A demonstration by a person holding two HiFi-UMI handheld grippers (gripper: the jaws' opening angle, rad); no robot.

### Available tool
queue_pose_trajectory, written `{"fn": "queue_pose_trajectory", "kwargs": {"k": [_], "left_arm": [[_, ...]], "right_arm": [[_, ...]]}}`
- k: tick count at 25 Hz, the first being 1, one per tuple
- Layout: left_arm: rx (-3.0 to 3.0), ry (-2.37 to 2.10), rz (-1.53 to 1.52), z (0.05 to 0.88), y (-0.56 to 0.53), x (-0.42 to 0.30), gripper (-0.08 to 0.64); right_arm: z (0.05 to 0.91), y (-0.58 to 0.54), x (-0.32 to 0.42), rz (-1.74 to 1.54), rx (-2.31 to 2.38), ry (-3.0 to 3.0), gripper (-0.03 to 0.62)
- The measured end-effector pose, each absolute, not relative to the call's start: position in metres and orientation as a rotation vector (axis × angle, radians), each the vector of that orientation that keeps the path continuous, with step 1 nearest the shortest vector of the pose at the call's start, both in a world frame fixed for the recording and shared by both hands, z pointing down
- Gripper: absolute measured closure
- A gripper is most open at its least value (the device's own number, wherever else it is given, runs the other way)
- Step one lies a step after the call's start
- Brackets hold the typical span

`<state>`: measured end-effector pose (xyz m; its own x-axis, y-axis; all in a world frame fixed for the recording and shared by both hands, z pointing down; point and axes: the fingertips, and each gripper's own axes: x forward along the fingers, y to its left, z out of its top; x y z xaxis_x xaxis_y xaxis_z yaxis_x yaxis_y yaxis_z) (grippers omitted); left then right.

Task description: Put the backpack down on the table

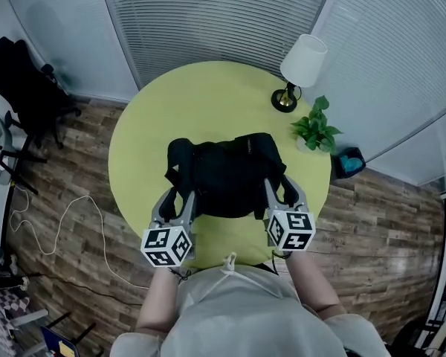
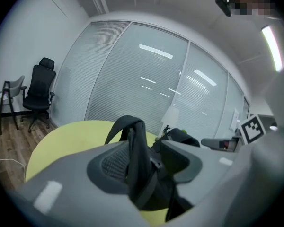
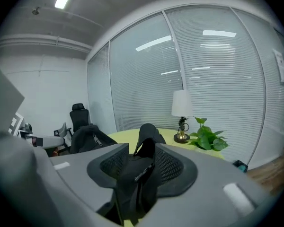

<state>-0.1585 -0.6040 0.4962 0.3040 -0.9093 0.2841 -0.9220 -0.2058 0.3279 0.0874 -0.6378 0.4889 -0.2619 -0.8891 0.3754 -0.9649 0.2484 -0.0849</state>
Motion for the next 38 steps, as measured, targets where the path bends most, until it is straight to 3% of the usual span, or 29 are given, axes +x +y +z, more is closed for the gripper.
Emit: {"fn": "queue_pose_trajectory", "kwargs": {"k": [4,7,31,38], "left_arm": [[2.160,-1.662,0.074,0.489,-0.585,-0.162,0.484],[2.177,-1.682,0.108,0.485,-0.572,-0.166,0.550],[2.206,-1.771,0.191,0.478,-0.519,-0.195,0.552],[2.351,-1.623,0.044,0.457,-0.516,-0.167,0.553]], "right_arm": [[0.491,-0.610,0.078,0.459,1.717,-2.280,0.504],[0.490,-0.591,0.070,0.451,1.730,-2.291,0.592],[0.497,-0.526,0.018,0.425,1.670,-2.356,0.594],[0.492,-0.526,0.025,0.407,1.673,-2.370,0.594]]}}
